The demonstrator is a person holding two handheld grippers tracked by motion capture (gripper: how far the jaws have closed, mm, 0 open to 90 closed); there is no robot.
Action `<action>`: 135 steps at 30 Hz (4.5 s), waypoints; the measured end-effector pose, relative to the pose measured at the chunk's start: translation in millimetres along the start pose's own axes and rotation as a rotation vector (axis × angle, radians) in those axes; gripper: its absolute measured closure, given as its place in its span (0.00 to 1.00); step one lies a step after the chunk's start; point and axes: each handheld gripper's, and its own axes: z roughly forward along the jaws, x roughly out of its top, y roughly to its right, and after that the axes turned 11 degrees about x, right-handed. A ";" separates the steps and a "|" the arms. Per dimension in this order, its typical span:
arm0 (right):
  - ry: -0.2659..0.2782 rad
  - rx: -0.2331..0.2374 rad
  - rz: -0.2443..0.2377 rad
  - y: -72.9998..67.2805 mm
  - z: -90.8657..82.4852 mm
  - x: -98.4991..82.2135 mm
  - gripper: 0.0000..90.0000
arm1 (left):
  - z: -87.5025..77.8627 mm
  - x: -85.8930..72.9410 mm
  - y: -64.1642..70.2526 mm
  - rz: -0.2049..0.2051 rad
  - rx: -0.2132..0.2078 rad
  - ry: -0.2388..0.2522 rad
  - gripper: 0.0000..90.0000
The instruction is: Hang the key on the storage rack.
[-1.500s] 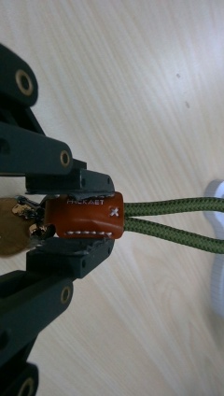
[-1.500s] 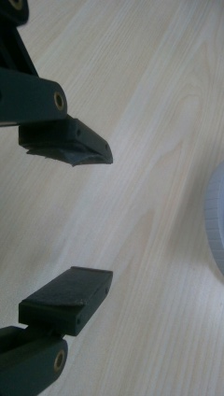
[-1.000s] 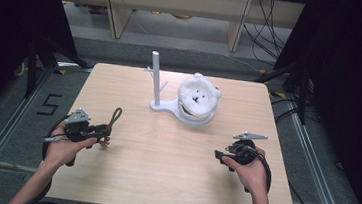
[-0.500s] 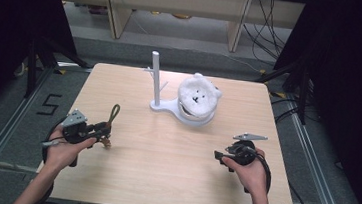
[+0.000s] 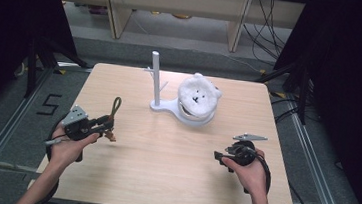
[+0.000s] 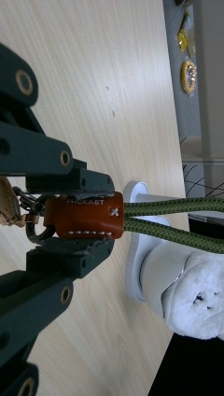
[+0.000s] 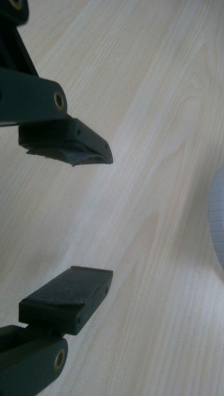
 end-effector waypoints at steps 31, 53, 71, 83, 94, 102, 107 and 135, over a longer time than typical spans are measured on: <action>0.018 -0.006 -0.007 2.4 -0.1 -1.1 0.43 | 30.5 27.5 16.3 -0.003 -0.011 0.059 0.77; 0.017 -0.018 -0.011 3.4 -1.2 -1.2 0.43 | 48.5 46.7 18.6 0.004 0.000 0.068 0.77; 0.038 0.001 -0.002 3.9 -0.4 -1.6 0.43 | 65.9 58.6 18.3 0.015 0.013 0.066 0.77; 0.023 -0.011 0.019 4.4 -0.5 -2.2 0.43 | 76.5 65.7 21.0 0.012 0.015 0.077 0.76; 0.038 0.000 0.002 5.7 0.3 -2.3 0.43 | 84.4 73.9 22.4 0.010 0.016 0.077 0.76; 0.023 0.000 0.003 5.9 -1.2 -2.1 0.43 | 90.4 78.3 23.4 0.001 0.018 0.076 0.76; 0.026 -0.001 0.004 5.8 -0.6 -2.2 0.43 | 93.4 81.1 24.2 -0.002 0.020 0.075 0.76; 0.024 -0.004 0.004 5.7 1.2 -3.6 0.43 | 117.8 74.7 28.5 -0.025 0.021 0.013 0.76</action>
